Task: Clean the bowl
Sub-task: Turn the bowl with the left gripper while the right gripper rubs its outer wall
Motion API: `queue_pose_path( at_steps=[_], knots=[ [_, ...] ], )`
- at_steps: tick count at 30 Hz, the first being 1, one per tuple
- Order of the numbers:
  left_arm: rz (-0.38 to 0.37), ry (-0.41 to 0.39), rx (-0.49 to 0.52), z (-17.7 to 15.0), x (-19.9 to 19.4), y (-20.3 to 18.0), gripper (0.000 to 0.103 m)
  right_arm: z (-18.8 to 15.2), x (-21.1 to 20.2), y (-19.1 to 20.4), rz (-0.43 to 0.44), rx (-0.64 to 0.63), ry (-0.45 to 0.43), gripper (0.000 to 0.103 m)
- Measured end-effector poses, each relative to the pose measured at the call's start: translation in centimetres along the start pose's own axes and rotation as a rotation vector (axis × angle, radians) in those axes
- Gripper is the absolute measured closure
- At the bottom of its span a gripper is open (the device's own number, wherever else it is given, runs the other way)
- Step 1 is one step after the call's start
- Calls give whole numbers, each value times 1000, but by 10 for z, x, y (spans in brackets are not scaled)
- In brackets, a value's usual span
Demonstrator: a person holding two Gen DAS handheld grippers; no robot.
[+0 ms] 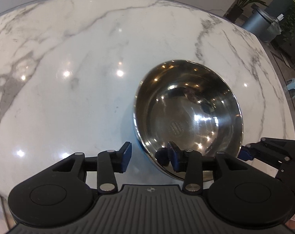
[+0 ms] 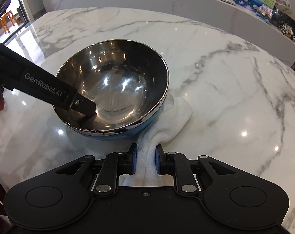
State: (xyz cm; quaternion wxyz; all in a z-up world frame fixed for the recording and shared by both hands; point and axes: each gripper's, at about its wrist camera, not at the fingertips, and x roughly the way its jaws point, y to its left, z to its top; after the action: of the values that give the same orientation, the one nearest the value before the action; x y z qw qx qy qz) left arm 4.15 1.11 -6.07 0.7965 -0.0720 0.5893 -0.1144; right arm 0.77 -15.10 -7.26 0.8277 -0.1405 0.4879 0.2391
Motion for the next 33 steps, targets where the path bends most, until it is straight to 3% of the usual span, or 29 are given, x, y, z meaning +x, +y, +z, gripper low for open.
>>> queue_pose_path(
  at_steps=[10, 21, 33],
  knots=[
    [2, -16, 48, 1, -1, -3, 73, 1, -8, -2, -4, 1, -23, 87],
    [30, -32, 78, 3, -4, -4, 78, 6, -36, -18, -2, 43, -126, 87],
    [40, -39, 93, 4, -4, -4, 78, 4, -16, -5, 4, -19, -64, 87]
  ],
)
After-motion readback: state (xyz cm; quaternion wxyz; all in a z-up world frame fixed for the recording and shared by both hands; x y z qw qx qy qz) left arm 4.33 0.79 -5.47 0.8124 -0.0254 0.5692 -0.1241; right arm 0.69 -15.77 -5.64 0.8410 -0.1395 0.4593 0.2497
